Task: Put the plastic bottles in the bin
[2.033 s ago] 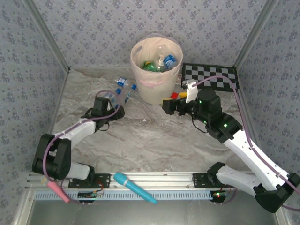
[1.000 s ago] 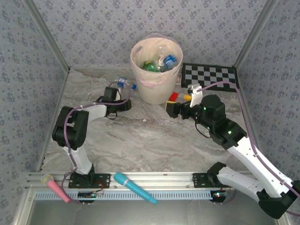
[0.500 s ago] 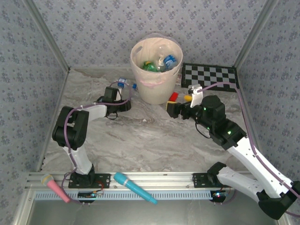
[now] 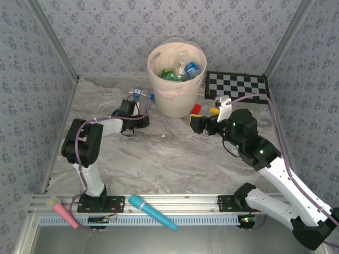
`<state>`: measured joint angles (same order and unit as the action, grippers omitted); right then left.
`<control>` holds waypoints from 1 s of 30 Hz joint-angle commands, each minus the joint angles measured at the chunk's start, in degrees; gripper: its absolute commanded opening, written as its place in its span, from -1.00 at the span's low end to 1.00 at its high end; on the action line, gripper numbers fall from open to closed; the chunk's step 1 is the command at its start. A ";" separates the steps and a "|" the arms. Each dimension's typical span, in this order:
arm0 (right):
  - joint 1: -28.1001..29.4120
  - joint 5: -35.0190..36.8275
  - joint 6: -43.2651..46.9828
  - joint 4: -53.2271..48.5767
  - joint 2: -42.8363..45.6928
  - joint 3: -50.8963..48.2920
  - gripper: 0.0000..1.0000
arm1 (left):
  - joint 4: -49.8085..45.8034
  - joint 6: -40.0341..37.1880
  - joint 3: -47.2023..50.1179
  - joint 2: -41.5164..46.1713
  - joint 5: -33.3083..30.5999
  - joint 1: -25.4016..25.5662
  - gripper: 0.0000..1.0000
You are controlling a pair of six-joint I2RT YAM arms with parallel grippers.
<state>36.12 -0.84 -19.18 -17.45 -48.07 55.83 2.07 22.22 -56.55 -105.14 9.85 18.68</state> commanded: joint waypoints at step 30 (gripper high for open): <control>3.81 -15.37 -7.53 3.21 -25.15 25.69 0.99 | -5.17 0.33 22.23 57.72 -4.69 8.79 -0.54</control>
<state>38.22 -12.47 -24.67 -14.72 -69.97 76.51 -1.96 23.40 -35.24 -51.86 5.91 26.52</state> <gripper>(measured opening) 0.994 0.290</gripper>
